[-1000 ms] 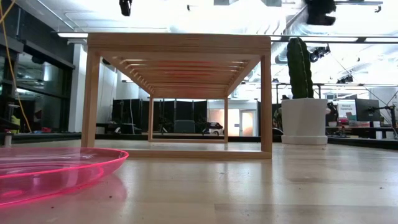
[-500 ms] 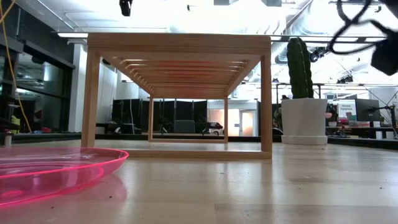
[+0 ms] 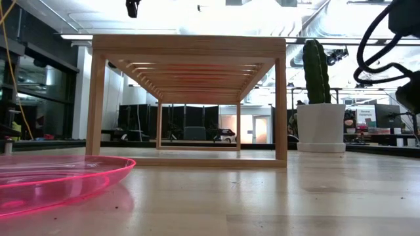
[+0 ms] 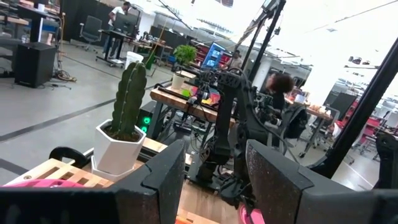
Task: Place and stack plates onto a shelf
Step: Stack the pink plate on top of the other pink plate on the shelf
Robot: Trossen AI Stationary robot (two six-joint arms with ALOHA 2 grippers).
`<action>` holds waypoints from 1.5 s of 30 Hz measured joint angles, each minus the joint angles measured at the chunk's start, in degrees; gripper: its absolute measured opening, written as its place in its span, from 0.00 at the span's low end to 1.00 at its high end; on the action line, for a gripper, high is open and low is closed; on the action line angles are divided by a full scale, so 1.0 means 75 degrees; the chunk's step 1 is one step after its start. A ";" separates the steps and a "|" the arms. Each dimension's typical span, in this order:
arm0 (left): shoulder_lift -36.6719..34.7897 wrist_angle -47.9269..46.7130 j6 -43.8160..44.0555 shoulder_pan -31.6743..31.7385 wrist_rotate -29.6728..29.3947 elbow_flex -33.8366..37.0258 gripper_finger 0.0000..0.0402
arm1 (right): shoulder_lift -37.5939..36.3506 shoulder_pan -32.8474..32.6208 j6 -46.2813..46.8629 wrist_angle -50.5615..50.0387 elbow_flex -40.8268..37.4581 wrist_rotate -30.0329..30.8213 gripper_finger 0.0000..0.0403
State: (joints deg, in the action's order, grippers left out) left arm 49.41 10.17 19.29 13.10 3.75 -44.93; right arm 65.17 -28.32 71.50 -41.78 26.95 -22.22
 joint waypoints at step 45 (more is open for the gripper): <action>-0.0002 -0.0005 -0.0467 0.0000 -0.0029 -0.0009 0.40 | 0.0013 -0.1142 0.1414 0.0561 -0.0555 0.0115 0.04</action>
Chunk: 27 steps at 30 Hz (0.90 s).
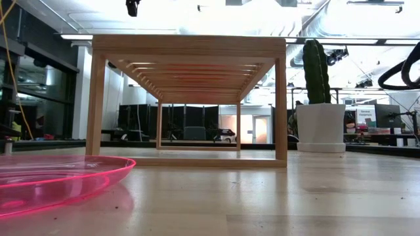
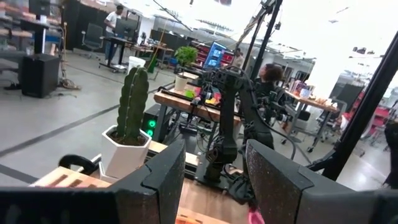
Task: Place and stack plates onto a shelf
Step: Stack the pink plate on top of the other pink plate on the shelf
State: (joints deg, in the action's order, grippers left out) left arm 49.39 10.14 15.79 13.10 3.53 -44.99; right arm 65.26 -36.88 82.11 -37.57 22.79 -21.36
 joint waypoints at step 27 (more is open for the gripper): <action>-0.1005 0.0017 -0.0399 0.0909 -0.0055 -0.0006 0.40 | -0.0359 0.1794 -0.2634 0.1716 0.4025 0.0825 0.00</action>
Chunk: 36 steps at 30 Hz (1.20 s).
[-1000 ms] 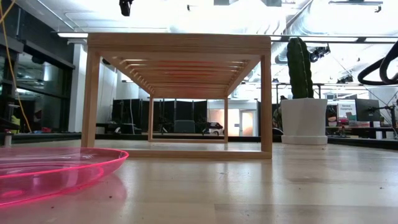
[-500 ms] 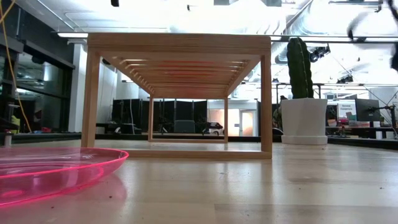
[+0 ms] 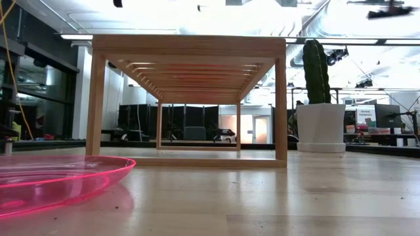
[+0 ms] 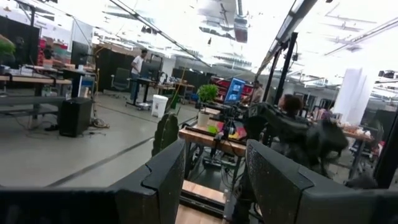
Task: Place and stack plates onto a shelf
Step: Stack the pink plate on top of the other pink plate on the shelf
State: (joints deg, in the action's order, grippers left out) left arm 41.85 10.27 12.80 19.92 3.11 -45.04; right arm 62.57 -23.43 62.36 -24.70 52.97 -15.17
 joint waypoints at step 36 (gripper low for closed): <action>-0.0085 0.2541 0.1285 -0.0009 0.1119 0.0006 0.40 | 0.3726 0.6976 -0.2155 0.1390 0.3057 0.0765 0.00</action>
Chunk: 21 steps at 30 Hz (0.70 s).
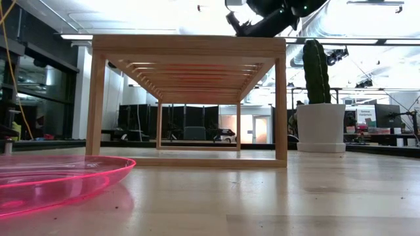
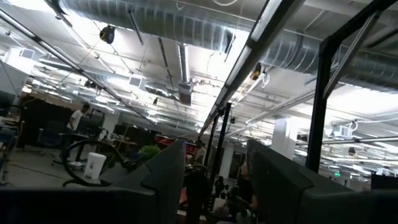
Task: Place and stack plates onto a shelf
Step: Stack the pink plate on top of the other pink plate on the shelf
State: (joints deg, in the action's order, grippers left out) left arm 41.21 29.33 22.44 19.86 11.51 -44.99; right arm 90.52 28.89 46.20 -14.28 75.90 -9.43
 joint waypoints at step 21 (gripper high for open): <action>0.0016 -0.1509 0.0000 0.0000 -0.0009 0.0000 0.40 | -0.1407 0.0079 -0.2073 -0.1602 -0.0006 0.0164 0.50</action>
State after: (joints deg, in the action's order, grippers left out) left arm 41.33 18.01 22.44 19.86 11.44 -44.99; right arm 79.97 29.49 30.65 -26.29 75.85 -8.21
